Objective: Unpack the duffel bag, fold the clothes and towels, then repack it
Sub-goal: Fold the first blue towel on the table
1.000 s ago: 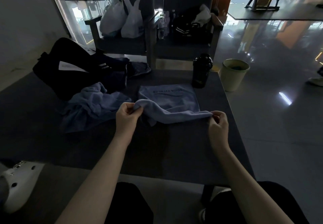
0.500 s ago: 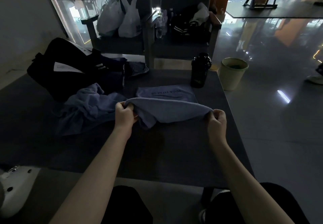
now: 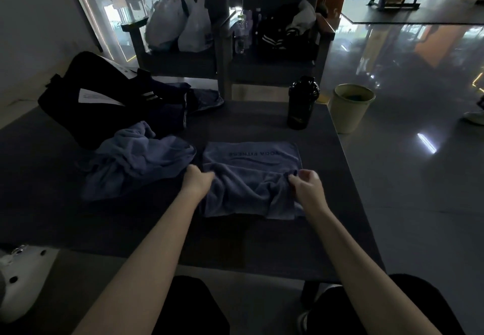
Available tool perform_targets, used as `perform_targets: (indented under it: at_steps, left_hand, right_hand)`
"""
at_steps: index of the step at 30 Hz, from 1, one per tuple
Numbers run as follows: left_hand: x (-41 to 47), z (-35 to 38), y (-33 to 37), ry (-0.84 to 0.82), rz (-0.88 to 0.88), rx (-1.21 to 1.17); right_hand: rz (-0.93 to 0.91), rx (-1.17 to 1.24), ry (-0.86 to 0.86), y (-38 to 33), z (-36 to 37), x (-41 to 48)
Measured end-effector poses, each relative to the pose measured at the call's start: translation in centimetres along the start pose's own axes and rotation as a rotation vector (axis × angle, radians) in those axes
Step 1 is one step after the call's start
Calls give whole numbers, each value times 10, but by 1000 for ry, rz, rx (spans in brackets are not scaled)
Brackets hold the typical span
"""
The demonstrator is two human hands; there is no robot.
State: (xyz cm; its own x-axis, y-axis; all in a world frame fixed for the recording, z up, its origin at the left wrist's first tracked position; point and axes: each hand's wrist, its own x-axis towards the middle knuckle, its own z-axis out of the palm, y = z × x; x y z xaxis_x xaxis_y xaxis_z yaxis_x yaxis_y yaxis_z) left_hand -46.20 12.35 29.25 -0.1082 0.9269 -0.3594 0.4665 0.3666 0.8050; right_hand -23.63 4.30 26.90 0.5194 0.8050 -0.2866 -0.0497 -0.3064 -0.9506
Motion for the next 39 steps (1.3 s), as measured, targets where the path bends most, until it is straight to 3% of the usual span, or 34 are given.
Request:
perform_targets:
  at_steps: [6, 9, 14, 19, 24, 29, 31, 34, 37, 39]
  left_hand:
    - [-29, 7, -38, -100, -36, 348]
    - [-36, 7, -41, -107, 56, 324]
    - [-42, -10, -24, 31, 231, 166]
    - [-41, -27, -3, -26, 79, 215]
    - [-53, -31, -5, -142, 35, 617]
    - [-55, -7, -26, -25, 111, 742]
    - [-52, 3, -29, 37, 268, 850]
    - [-41, 18, -30, -19, 563, 954]
    - [-18, 28, -34, -220, 474, 1014]
    - [-3, 32, -36, -246, 429, 1055]
  right_hand:
    - [-165, -517, -49, 27, 1, -37]
    - [-235, -747, 10, 35, 0, -46]
    - [-272, -371, 54, 16, -5, -53]
    - [-127, -270, 97, 4, -23, -36]
    - [71, -594, -24, 6, -39, -43]
    - [-212, -1022, 38, 19, -30, -70]
    - [-363, -1193, 13, 26, -23, -65]
    - [-354, -1287, -159, 37, -12, -48]
    - [-339, -1284, -225, 43, -3, -27]
    - [-369, -1289, -233, 42, 1, -9]
